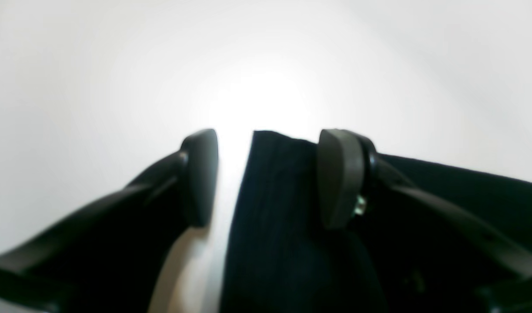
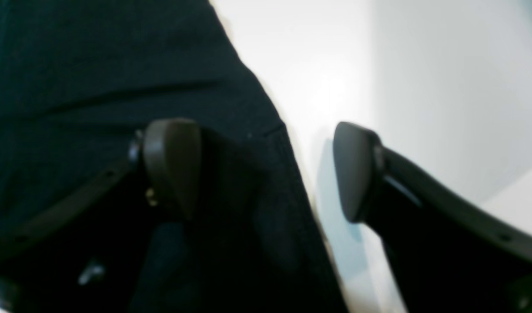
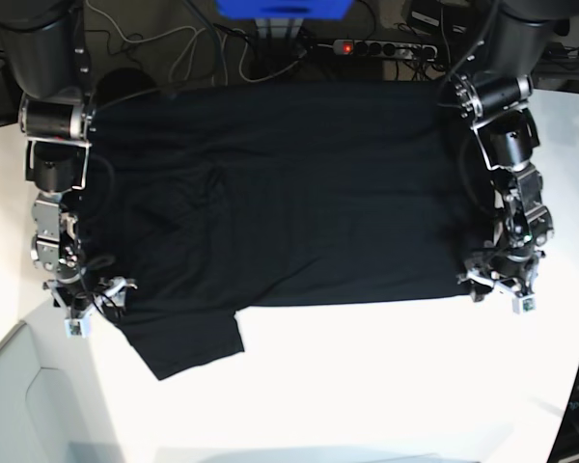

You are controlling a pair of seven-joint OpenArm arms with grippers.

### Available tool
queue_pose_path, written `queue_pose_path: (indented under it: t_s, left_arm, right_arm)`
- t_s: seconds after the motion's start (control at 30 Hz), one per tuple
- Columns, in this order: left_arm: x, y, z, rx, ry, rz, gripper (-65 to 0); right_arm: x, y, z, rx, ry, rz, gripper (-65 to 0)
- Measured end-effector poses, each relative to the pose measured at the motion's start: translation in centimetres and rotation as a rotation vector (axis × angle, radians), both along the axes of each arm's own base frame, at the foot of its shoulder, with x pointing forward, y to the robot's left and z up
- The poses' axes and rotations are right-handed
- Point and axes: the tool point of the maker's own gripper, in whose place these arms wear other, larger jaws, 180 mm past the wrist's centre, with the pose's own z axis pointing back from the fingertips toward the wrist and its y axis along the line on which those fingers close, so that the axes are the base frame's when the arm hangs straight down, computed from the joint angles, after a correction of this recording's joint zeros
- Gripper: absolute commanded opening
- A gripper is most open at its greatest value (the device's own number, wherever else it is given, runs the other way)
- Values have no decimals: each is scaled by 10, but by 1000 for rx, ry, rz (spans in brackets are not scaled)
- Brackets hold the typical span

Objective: Fold the T-shirt properly
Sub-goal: 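Move both grippers to the hem corners and grasp them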

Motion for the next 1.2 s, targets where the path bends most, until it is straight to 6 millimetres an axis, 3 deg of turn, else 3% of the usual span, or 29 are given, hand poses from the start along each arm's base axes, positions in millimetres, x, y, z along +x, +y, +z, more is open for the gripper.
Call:
queue_pose_path:
  t_s: [0.07,0.27,0.37,0.43,0.57,0.6,0.77,0.93,1.1,1.2]
  left_arm:
    - [-2,-2,-10,-16,5,8,-301]
    - [-3,-2,-12,-29,3,15,-302]
    - [-6,-1,-14,-25,-16,18,-322]
    - [-7,-2,-15,-19,-12,14,-388]
    - [-8,-2,-16,-25,-5,15,-650]
    - [-8,-3,-17,-28,-5,15,-650]
    - [-10,-4,-18,-37,26,13,-650]
    - [-15,-20,-12,-13,70,-33,-650]
    - [-18,-31,19,49,44,-71,-650]
    - [-22,-28,45,67,-12,-57,-650]
  right_arm:
    - [-1,0,0,0,0,0,-273]
    - [-1,0,-1,3,2,-1,-278]
    - [-1,0,-1,2,5,-2,-348]
    - [-1,0,-1,6,5,-3,-424]
    - [-1,2,-1,14,6,-5,-610]
    - [-1,3,-2,18,6,-5,-649]
    - [-1,4,-2,23,4,-6,-649]
    - [-2,5,5,-15,16,20,-649]
    - [-14,13,21,-79,-36,77,-649]
    - [-9,19,42,-106,-77,101,-649]
